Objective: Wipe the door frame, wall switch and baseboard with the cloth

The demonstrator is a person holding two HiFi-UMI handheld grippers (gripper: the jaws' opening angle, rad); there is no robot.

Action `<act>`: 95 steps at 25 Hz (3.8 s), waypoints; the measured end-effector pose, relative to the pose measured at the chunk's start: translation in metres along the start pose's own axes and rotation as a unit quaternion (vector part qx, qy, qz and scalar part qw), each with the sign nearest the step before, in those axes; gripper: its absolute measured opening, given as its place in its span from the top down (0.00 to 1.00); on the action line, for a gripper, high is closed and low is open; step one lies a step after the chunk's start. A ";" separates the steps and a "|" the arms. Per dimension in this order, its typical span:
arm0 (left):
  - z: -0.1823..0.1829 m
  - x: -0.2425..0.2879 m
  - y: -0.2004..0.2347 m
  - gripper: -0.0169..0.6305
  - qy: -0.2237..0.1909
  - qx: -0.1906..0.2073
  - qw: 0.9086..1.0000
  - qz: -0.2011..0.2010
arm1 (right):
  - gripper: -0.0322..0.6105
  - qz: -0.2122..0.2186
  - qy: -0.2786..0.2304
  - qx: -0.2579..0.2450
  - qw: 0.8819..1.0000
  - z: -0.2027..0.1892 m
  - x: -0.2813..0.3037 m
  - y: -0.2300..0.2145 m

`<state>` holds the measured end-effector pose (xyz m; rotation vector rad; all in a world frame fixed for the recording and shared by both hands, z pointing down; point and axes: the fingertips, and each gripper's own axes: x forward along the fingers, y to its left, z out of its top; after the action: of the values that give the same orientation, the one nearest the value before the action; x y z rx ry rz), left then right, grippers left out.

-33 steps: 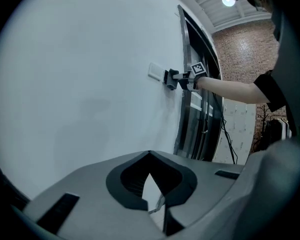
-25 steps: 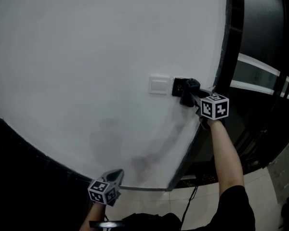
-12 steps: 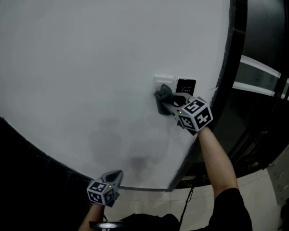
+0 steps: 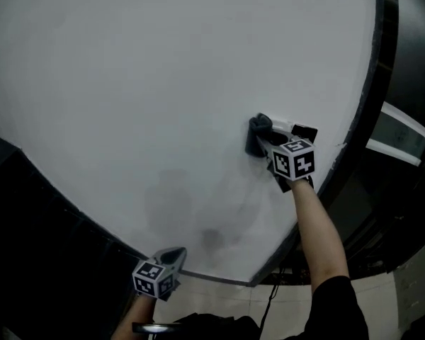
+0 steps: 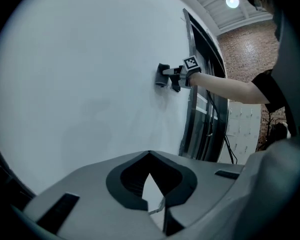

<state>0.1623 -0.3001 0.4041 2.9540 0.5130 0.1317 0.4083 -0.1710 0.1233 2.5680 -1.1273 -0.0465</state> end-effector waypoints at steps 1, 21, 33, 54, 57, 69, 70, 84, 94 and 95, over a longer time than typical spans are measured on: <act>0.000 -0.002 -0.002 0.97 0.001 -0.002 1.000 -0.004 | 0.81 0.000 0.001 0.006 1.000 -0.001 -0.002 -0.003; 0.007 0.008 -0.035 0.97 0.000 0.012 0.998 -0.066 | 0.81 -0.056 0.025 0.002 0.998 -0.020 -0.054 -0.058; 0.012 0.006 -0.034 0.97 -0.005 0.020 0.998 -0.059 | 0.81 -0.073 0.013 0.043 0.996 -0.032 -0.082 -0.089; 0.022 0.013 -0.038 0.97 -0.018 0.020 1.000 -0.016 | 0.81 -0.138 0.021 0.057 0.989 -0.083 -0.136 -0.107; 0.027 0.007 -0.034 0.97 -0.036 0.012 0.999 -0.011 | 0.81 -0.108 -0.009 0.079 0.991 -0.100 -0.154 -0.071; 0.047 -0.016 0.001 0.97 -0.116 0.001 0.992 0.051 | 0.81 -0.108 -0.031 0.134 0.985 -0.256 -0.207 0.068; 0.047 -0.018 0.001 0.97 -0.118 0.001 0.992 0.052 | 0.81 -0.113 -0.033 0.133 0.984 -0.263 -0.212 0.075; 0.024 -0.025 0.006 0.97 -0.115 -0.017 0.991 0.068 | 0.81 -0.091 -0.034 0.126 0.987 -0.283 -0.206 0.113; -0.016 -0.030 0.043 0.97 -0.066 -0.035 0.993 0.088 | 0.81 -0.029 0.019 0.108 0.994 -0.318 -0.160 0.147; -0.027 -0.034 0.048 0.97 -0.058 -0.034 0.994 0.091 | 0.81 -0.012 0.027 0.100 0.995 -0.328 -0.151 0.159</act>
<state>0.1429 -0.3527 0.4356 2.9143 0.2185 -0.0023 0.2446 -0.0674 0.4671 2.7399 -1.1342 0.1361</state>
